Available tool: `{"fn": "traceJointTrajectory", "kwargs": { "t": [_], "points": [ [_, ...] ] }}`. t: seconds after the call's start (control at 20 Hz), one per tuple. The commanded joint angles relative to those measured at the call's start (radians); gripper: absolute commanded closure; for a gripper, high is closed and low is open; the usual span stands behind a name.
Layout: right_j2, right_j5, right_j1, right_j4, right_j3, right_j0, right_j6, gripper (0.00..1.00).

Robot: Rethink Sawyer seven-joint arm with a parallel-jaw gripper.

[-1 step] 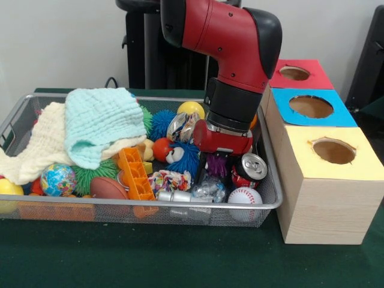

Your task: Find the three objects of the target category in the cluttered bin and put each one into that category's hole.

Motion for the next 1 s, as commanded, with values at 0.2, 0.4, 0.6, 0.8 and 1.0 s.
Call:
{"fn": "traceJointTrajectory", "kwargs": {
  "t": [0.2, 0.4, 0.6, 0.8, 1.0],
  "points": [
    [-0.019, -0.189, 0.005, 0.071, -0.172, -0.047, 0.209, 1.0],
    [-0.04, -0.193, -0.011, 0.081, -0.153, -0.032, 0.22, 1.0],
    [-0.09, -0.157, -0.02, 0.088, -0.158, -0.002, 0.204, 1.0],
    [-0.169, -0.148, -0.004, 0.112, -0.179, 0.043, 0.191, 1.0],
    [-0.243, -0.122, 0.018, 0.137, -0.211, 0.077, 0.178, 1.0]
  ]
}}
